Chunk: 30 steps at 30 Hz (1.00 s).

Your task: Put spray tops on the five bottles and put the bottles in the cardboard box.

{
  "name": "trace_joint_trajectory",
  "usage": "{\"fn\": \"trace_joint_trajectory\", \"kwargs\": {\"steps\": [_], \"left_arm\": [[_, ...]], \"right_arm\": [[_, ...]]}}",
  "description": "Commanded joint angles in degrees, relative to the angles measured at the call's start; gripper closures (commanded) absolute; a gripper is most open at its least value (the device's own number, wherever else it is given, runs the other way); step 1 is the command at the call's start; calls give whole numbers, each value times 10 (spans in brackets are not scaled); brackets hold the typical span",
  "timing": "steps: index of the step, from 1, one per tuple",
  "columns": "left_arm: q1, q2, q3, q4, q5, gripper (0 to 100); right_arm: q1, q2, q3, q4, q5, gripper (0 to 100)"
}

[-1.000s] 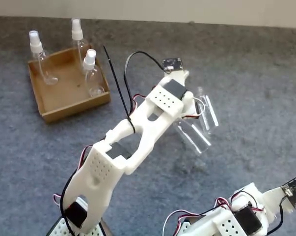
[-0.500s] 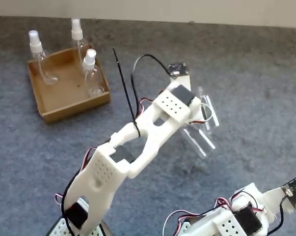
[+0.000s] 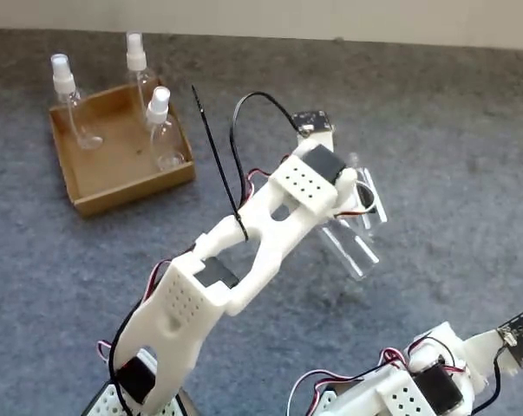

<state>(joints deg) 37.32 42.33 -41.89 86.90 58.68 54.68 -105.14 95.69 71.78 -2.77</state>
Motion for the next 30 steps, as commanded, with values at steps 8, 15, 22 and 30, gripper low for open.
{"fn": "trace_joint_trajectory", "kwargs": {"steps": [8, 15, 22, 30], "left_arm": [[17, 5, 13, 30, 156, 421], [29, 66, 13, 15, 198, 602], [36, 65, 7, 18, 197, 700], [34, 62, 7, 18, 196, 701]], "right_arm": [[7, -1, 82, 2, -1, 993], [7, -1, 82, 2, -1, 993], [7, -1, 82, 2, -1, 993], [7, -1, 82, 2, -1, 993]]}}
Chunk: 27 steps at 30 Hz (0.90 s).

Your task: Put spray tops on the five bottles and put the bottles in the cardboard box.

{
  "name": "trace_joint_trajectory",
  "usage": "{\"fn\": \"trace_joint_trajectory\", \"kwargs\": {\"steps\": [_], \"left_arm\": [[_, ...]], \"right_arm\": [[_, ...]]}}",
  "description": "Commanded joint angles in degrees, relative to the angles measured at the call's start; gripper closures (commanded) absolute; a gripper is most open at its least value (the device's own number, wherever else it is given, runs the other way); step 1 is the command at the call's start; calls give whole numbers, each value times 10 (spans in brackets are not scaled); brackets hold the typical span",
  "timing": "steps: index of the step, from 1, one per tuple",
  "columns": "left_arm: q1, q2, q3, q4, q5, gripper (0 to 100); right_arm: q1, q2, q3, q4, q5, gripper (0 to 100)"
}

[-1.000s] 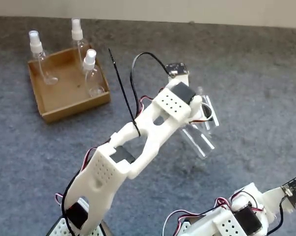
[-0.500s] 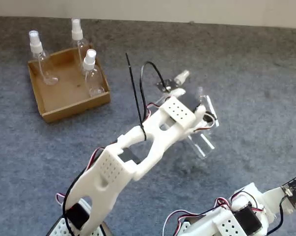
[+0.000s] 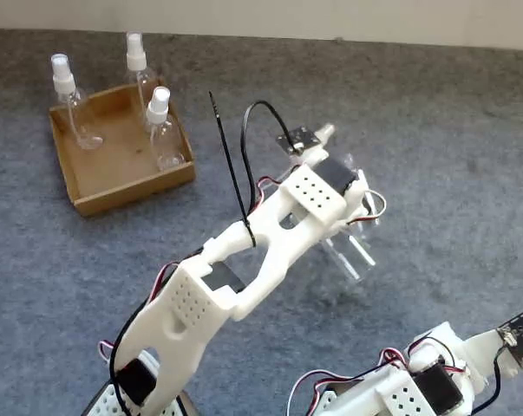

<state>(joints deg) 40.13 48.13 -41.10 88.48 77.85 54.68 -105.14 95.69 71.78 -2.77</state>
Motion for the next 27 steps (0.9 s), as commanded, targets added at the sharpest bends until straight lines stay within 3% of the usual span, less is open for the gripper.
{"fn": "trace_joint_trajectory", "kwargs": {"steps": [1, 4, 10, 21, 27], "left_arm": [[7, 4, -1, 2, 4, 701], [7, 3, -27, 9, 3, 701], [10, 8, -130, 121, 3, 703], [25, 53, -134, 119, 4, 704], [36, 114, -139, 74, 3, 705]], "right_arm": [[7, -1, 82, 2, -1, 993], [7, -1, 82, 2, -1, 993], [7, -1, 82, 2, -1, 993], [7, -1, 82, 2, -1, 993], [7, -1, 82, 2, -1, 993]]}}
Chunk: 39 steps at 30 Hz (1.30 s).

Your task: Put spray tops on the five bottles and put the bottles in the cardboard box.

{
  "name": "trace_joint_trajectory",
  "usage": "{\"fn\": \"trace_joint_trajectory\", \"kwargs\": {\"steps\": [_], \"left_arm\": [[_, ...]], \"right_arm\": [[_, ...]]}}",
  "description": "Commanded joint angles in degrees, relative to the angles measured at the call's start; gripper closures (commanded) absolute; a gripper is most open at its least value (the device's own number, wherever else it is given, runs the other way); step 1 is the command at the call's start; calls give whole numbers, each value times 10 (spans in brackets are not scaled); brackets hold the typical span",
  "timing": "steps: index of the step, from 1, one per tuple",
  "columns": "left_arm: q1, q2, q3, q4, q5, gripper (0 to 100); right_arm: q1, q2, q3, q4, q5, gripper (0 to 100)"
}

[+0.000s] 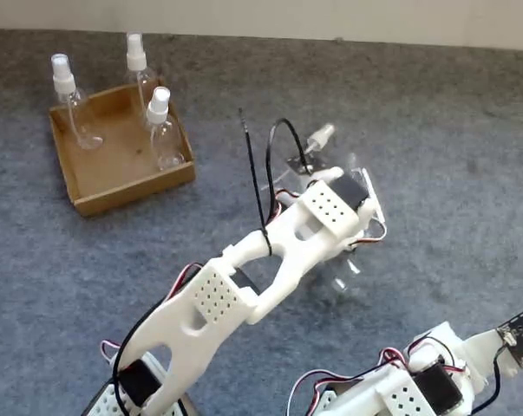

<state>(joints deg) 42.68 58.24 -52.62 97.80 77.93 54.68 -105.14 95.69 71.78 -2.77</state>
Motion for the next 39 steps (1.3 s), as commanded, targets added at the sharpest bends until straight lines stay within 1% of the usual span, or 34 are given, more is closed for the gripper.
{"fn": "trace_joint_trajectory", "kwargs": {"steps": [1, 4, 7, 12, 14, 16, 18, 22, 28, 35, 39], "left_arm": [[11, 12, -33, -18, 2, 705], [9, 8, -56, -16, 2, 705], [9, 12, -77, 5, 4, 706], [14, 13, -80, 7, 4, 720], [14, 13, -80, 7, 4, 779], [13, 13, -80, 7, 2, 864], [11, 13, -81, 7, 0, 918], [10, 9, -82, 7, -25, 911], [2, 5, -83, 12, -27, 909], [-5, -58, -78, 25, -33, 909], [-14, -89, -78, 25, -123, 912]], "right_arm": [[7, -1, 82, 2, -1, 993], [7, -1, 82, 2, -1, 993], [7, -1, 82, 2, -1, 993], [7, -1, 82, 2, -1, 993], [7, -1, 82, 2, -1, 993], [7, -1, 82, 2, -1, 993], [7, -1, 82, 2, -1, 993], [7, -1, 82, 2, -1, 993], [7, -1, 82, 2, -1, 993], [7, -1, 82, 2, -1, 993], [7, -1, 82, 2, -1, 993]]}}
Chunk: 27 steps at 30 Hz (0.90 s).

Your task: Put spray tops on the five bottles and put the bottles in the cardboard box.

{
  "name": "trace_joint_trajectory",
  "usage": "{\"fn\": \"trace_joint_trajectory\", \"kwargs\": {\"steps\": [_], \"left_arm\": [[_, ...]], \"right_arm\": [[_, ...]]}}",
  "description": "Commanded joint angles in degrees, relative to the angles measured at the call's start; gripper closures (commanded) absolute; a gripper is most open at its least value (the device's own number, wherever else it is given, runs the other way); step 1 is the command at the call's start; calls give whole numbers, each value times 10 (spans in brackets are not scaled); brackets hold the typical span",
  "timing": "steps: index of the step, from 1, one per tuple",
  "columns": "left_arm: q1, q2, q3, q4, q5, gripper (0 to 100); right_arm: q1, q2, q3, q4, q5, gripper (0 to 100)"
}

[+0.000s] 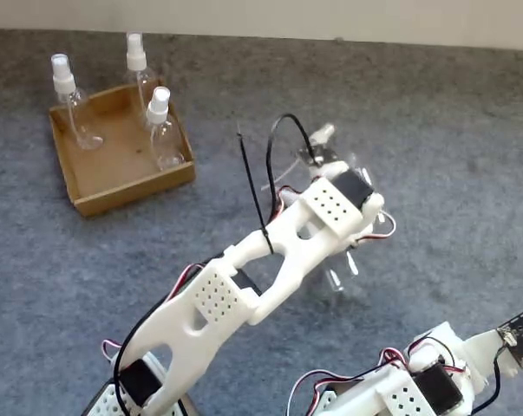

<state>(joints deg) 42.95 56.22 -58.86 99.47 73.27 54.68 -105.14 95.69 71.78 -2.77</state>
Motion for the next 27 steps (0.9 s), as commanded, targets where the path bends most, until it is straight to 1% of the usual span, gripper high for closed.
{"fn": "trace_joint_trajectory", "kwargs": {"steps": [1, 4, 7, 11, 16, 17, 18, 20, 23, 25, 27], "left_arm": [[-17, -75, -15, 9, -105, 912], [-16, -96, -15, 9, -193, 912], [-17, -116, -15, 10, -251, 912], [-29, -142, -15, 10, -273, 912], [-52, -193, -15, 11, -277, 912], [-54, -204, -15, 11, -293, 912], [-55, -214, -10, 11, -322, 912], [-61, -241, 21, 11, -403, 912], [-77, -297, 91, 11, -520, 912], [-97, -337, 138, 10, -567, 912], [-117, -380, 182, 10, -593, 912]], "right_arm": [[7, -1, 82, 2, -1, 993], [7, -1, 82, 2, -1, 993], [7, -1, 82, 2, -1, 993], [7, -1, 82, 2, -1, 993], [7, -1, 82, 2, -1, 993], [7, -1, 82, 2, -1, 993], [7, -1, 82, 2, -1, 993], [7, -1, 82, 2, -1, 993], [7, -1, 82, 2, -1, 993], [7, -1, 82, 2, -1, 993], [7, -1, 82, 2, -1, 993]]}}
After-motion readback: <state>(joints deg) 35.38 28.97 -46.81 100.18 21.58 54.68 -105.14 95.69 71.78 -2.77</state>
